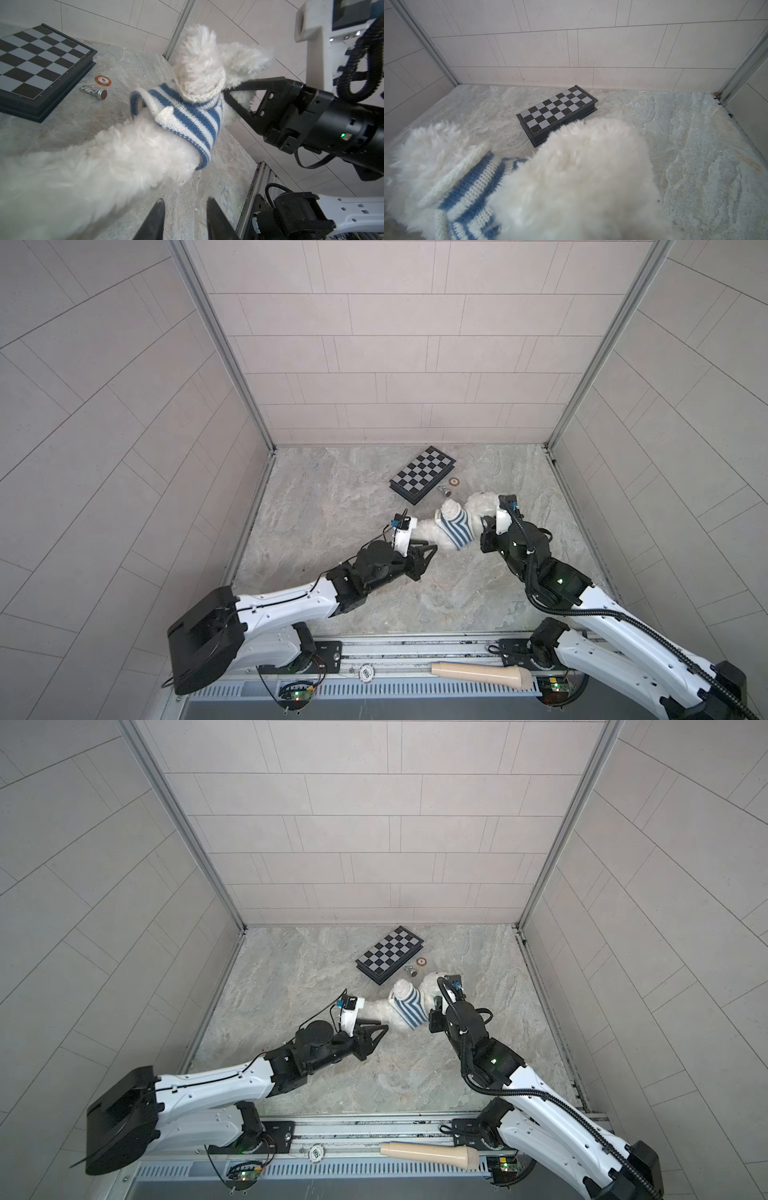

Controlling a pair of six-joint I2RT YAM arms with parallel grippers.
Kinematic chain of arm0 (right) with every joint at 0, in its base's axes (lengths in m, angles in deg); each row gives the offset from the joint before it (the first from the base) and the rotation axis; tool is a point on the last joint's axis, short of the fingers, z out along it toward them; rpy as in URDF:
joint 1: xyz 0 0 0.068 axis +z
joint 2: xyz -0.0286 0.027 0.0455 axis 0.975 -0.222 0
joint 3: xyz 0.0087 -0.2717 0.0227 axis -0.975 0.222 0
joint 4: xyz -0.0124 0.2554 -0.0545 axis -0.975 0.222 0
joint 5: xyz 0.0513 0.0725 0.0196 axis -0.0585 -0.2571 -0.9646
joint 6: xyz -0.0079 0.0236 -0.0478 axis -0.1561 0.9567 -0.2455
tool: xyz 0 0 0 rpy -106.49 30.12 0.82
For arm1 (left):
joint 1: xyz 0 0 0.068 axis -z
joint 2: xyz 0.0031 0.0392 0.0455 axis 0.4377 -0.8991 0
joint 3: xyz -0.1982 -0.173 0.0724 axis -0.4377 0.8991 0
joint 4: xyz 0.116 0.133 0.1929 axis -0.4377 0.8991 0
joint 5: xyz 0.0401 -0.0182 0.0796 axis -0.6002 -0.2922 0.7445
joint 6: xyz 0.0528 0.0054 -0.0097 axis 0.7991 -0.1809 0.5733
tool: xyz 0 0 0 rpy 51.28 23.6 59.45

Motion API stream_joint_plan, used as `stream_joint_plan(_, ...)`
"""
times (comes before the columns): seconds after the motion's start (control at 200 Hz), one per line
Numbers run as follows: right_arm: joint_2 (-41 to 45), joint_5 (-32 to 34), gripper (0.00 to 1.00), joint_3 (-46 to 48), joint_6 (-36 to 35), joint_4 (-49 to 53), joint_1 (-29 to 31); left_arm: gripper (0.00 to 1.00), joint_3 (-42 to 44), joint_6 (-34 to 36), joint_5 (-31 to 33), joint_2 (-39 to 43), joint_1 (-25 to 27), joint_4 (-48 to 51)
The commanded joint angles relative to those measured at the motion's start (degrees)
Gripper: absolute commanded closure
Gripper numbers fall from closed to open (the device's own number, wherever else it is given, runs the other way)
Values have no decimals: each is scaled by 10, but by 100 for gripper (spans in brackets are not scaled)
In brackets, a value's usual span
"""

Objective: Dress the teddy bear

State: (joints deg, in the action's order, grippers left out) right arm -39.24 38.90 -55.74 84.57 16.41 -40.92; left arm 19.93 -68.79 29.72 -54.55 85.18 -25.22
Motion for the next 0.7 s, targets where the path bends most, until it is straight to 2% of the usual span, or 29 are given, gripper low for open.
stream_joint_plan(0.0, 14, 50, 100, -13, 13, -50, 5, 66, -46, -20, 52, -26, 21, -27)
stream_joint_plan(0.205, 17, 54, 100, 4, 17, -59, 8, 67, -97, -57, 67, -98, 44, -24)
stream_joint_plan(0.436, 23, 55, 100, 11, 19, -67, 9, 71, -162, -70, 69, -165, 45, 3)
stream_joint_plan(0.696, 33, 52, 100, 17, 21, -68, 10, 80, -175, -92, 110, -188, 45, 29)
